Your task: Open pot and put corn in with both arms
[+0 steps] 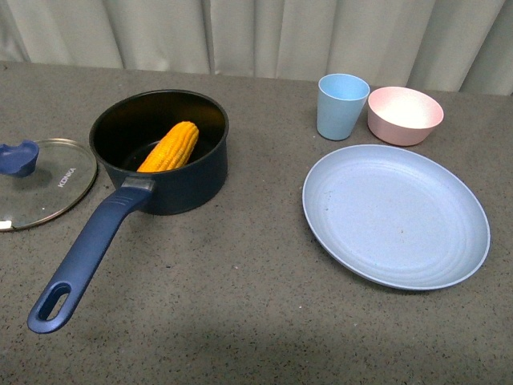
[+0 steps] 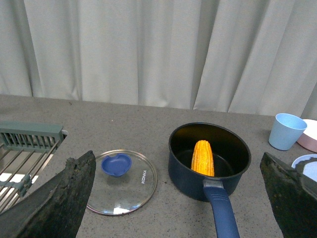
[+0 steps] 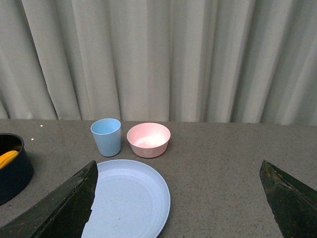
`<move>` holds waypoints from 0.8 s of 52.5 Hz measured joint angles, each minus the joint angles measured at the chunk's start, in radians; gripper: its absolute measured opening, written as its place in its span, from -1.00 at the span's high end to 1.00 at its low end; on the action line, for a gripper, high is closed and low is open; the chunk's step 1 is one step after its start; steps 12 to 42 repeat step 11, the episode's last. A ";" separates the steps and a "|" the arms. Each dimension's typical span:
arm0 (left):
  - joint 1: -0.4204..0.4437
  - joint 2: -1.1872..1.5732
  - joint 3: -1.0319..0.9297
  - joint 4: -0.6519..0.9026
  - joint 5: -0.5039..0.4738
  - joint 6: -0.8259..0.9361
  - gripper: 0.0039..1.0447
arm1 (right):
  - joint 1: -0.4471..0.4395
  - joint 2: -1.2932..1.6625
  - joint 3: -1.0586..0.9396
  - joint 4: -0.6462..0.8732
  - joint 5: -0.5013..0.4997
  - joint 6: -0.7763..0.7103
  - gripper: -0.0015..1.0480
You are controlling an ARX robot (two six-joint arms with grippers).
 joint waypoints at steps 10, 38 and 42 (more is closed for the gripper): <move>0.000 0.000 0.000 0.000 0.000 0.000 -0.88 | 0.000 0.000 0.000 0.000 0.000 0.000 -0.83; 0.000 0.000 0.000 0.000 0.000 0.000 -0.88 | 0.000 0.000 0.000 0.000 0.000 0.000 -0.83; 0.000 0.000 0.000 0.000 0.000 0.000 -0.88 | 0.000 0.000 0.000 0.000 0.000 0.000 -0.83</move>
